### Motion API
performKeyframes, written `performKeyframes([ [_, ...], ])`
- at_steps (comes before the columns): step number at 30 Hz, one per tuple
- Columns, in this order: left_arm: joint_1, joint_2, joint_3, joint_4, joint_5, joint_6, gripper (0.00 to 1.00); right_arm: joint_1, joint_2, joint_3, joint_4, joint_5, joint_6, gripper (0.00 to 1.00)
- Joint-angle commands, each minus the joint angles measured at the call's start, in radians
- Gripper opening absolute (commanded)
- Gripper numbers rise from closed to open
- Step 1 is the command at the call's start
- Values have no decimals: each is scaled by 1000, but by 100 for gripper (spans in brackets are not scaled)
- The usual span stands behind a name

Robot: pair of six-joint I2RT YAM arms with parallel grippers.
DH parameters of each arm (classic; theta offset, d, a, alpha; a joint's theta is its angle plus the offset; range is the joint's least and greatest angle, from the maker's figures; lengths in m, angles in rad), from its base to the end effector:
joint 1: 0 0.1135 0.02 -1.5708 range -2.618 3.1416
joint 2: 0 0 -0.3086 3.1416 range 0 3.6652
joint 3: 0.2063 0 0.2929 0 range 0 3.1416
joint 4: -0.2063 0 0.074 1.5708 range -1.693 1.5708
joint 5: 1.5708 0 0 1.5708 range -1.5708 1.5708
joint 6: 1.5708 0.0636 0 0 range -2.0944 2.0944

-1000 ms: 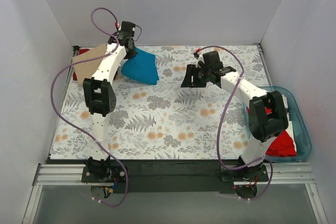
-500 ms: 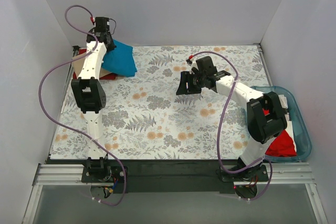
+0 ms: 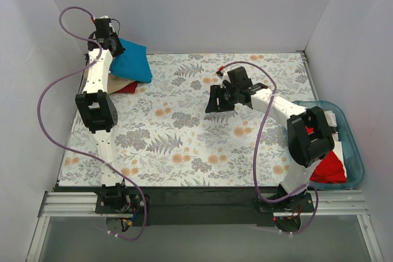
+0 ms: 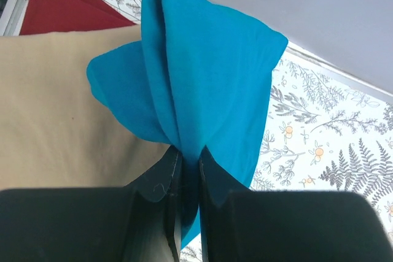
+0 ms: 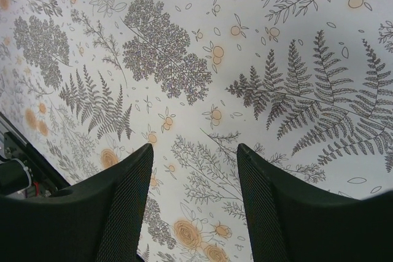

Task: Fold and stack the t-shirts
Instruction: Neatly place the folded tshirt to the corner

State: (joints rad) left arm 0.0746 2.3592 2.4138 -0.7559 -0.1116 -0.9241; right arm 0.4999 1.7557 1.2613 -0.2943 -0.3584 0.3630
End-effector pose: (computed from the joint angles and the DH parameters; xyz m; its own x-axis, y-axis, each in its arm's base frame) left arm 0.6244 0.0538 0.3181 -0.2609 -0.8148 -0.5177 -0.6092 0.5549 -0.5664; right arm 0.3857 0.2361 0.2389 -0.8185 -0.0681 -0.5705 -0.4014 0.7783 0.4829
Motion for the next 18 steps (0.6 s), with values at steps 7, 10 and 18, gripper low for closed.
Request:
performKeyframes([
  [7, 63, -84, 37, 90, 110, -32, 0, 14, 14, 44, -20, 9, -10, 64],
  [10, 70, -90, 42, 92, 167, -44, 0, 19, 18, 52, -20, 10, -9, 63],
  [18, 70, -140, 33, 127, 194, -50, 0, 22, 14, 46, -23, 19, -10, 63],
])
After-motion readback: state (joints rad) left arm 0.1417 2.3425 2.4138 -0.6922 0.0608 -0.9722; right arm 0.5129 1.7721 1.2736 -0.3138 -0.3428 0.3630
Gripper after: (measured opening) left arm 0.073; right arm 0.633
